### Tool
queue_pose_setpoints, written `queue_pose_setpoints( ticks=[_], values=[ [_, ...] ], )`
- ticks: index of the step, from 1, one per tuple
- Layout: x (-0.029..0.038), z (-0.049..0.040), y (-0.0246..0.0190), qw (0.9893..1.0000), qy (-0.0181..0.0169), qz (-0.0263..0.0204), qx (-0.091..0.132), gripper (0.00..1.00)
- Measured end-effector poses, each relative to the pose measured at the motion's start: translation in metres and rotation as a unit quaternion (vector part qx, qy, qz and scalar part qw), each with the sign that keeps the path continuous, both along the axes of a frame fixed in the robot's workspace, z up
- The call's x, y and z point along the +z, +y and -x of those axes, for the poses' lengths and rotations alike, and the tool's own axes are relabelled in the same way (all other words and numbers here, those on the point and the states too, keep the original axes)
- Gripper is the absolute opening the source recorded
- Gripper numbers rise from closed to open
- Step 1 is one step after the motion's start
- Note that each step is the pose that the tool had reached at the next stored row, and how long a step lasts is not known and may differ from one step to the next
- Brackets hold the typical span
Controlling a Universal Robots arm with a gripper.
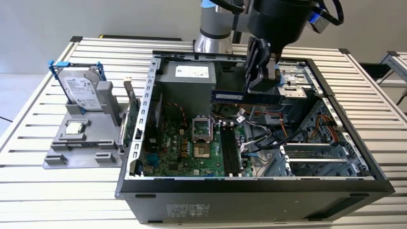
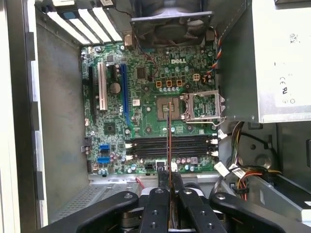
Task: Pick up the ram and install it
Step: 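Pick up the ram and move it above insertion slot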
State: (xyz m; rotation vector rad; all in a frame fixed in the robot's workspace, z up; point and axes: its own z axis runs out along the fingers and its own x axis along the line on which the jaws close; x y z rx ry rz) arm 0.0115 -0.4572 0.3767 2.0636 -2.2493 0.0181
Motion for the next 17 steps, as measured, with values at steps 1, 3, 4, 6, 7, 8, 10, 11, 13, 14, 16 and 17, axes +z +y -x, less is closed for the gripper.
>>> queue_pose_setpoints(
  ticks=[1,3,4,6,7,8,10,11,13,14,16,17],
  values=[
    [0.0000,-0.0010,0.0000,1.0000,0.0000,0.0000,0.000,0.00],
    [0.0000,-0.0032,0.0000,1.0000,0.0000,0.0000,-0.001,0.00],
    [0.0000,-0.0042,0.0000,1.0000,0.0000,0.0000,-0.001,0.00],
    [0.0000,-0.0062,0.0000,1.0000,0.0000,0.0000,-0.001,0.00],
    [0.0000,-0.0073,0.0000,1.0000,0.0000,0.0000,-0.001,0.00],
    [0.0000,-0.0083,0.0000,1.0000,0.0000,0.0000,-0.001,0.00],
    [0.0000,-0.0094,0.0000,1.0000,0.0000,0.0000,-0.001,0.00],
    [0.0000,-0.0095,0.0000,1.0000,0.0000,0.0000,-0.001,0.00],
    [0.0000,-0.0095,0.0000,1.0000,0.0000,0.0000,-0.001,0.00],
    [0.0000,-0.0097,0.0000,1.0000,0.0000,0.0000,-0.001,0.00],
    [0.0000,-0.0105,0.0000,1.0000,0.0000,0.0000,-0.001,0.00],
    [0.0000,-0.0111,0.0000,1.0000,0.0000,0.0000,-0.001,0.00]
  ],
)
